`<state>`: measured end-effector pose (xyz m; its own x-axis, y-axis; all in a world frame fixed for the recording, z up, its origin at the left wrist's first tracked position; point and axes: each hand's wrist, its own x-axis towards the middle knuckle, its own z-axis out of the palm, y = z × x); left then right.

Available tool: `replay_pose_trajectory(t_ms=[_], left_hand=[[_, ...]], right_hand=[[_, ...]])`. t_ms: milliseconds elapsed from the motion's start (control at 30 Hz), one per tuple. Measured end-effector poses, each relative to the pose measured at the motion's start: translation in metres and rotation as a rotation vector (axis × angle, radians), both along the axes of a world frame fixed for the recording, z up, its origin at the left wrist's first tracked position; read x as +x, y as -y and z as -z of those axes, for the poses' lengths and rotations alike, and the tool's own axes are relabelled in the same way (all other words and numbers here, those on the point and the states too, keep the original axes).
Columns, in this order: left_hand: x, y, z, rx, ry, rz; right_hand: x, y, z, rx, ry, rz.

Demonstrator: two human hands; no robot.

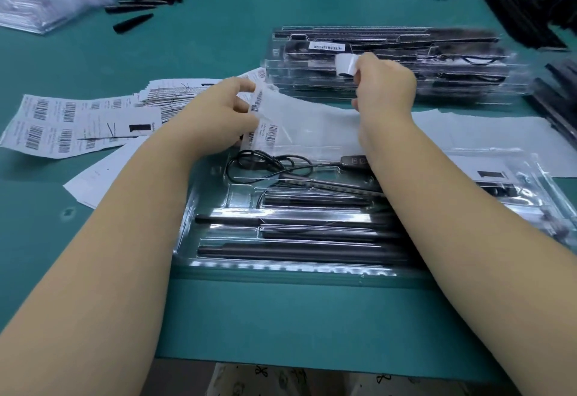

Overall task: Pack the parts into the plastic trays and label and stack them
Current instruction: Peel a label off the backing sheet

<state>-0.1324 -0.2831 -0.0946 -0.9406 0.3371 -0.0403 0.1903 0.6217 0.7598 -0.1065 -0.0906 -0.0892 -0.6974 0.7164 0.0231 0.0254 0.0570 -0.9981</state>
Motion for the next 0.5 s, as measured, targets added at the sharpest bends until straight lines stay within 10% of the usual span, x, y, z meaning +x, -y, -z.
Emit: replay_pose_trajectory(t_ms=[167,500], left_hand=[[0.006,-0.002,-0.012,0.040,-0.363,-0.096],[0.021,-0.009,-0.024,0.480,0.023,-0.079]], right_hand=[[0.011,0.017,-0.004,0.378,-0.116,-0.124],[0.023,0.037,-0.003,0.897,-0.276,-0.402]])
